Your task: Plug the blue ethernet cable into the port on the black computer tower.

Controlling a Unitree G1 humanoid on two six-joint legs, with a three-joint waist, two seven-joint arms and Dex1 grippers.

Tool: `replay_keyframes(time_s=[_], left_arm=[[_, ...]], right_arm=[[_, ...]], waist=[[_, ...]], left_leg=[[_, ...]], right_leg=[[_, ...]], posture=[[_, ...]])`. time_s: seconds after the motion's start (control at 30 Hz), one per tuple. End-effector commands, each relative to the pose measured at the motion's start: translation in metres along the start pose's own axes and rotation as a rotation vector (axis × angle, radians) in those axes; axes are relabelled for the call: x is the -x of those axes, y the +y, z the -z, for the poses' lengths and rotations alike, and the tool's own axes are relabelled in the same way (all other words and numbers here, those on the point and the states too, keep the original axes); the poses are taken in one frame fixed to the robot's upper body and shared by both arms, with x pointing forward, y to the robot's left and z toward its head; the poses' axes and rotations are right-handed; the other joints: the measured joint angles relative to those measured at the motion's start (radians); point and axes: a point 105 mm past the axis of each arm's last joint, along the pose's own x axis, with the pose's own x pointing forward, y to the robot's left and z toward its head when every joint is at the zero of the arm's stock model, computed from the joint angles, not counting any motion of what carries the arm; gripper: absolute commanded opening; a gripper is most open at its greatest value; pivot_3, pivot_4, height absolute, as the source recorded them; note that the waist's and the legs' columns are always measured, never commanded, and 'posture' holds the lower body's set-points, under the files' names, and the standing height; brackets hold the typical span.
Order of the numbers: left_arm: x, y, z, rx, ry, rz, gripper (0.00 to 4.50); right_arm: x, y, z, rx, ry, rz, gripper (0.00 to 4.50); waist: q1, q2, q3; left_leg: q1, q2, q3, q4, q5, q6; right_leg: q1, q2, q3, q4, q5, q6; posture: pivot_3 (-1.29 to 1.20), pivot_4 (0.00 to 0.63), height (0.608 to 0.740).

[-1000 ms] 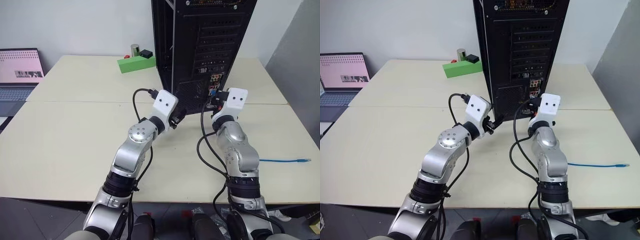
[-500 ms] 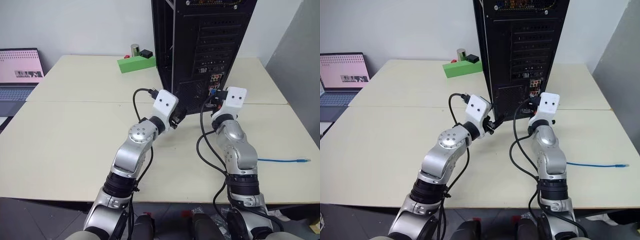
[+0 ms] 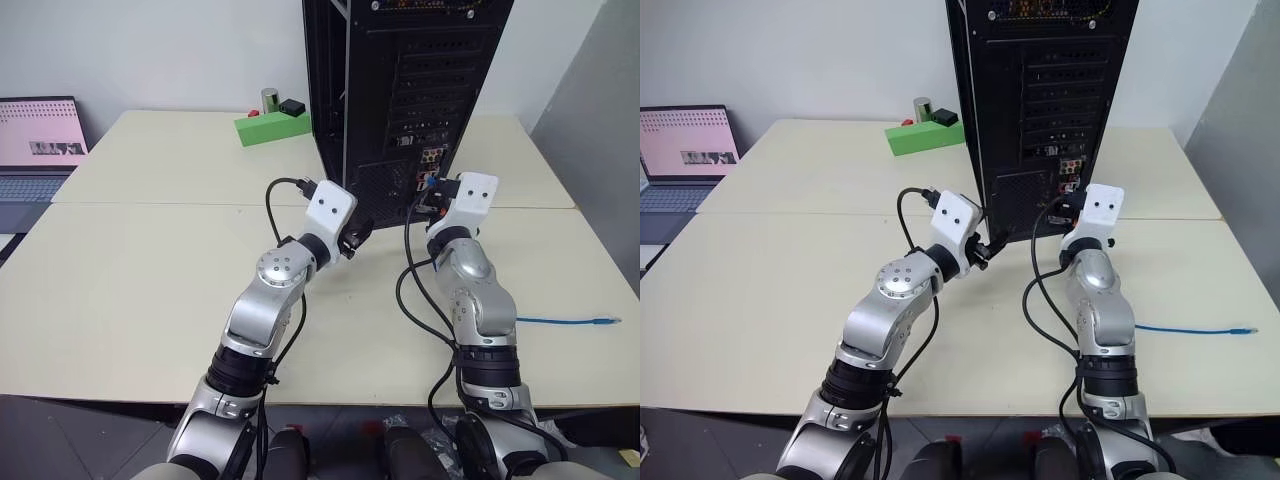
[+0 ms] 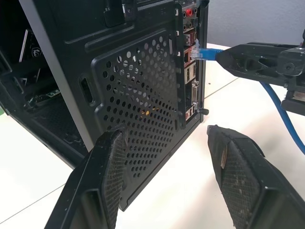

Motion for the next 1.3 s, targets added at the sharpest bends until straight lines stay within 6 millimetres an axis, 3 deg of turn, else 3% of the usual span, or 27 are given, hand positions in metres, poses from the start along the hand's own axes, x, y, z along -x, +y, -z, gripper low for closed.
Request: replay_keyframes(time_s=[0.03,0.73,1.3], left_arm=[[0.002,-0.002,-0.014,-0.02,-0.05,-0.001,2.81],[0.003,-0.002,-0.013,-0.019,-0.048,-0.003,2.81],[0.003,-0.002,-0.014,-0.028,-0.053,0.0,2.81]], right_arm=[[-0.003,0.005,-0.02,0.003,-0.073,-0.02,0.0],[-0.006,0.011,-0.01,0.031,-0.032,-0.05,0.0],[-0.012,0.018,-0.018,0.02,-0.057,-0.062,0.0]], waist=[[0.0,0.0,0.0],[-0.001,0.0,0.0],[-0.003,0.0,0.0]], left_leg=[[0.0,0.0,0.0,0.0,0.0,0.0],[0.0,0.0,0.0,0.0,0.0,0.0],[0.0,0.0,0.0,0.0,0.0,0.0]], right_leg=[[0.0,0.0,0.0,0.0,0.0,0.0],[0.0,0.0,0.0,0.0,0.0,0.0],[0.0,0.0,0.0,0.0,0.0,0.0]], posture=[[0.0,0.15,0.74],[0.0,0.15,0.74],[0.0,0.15,0.74]])
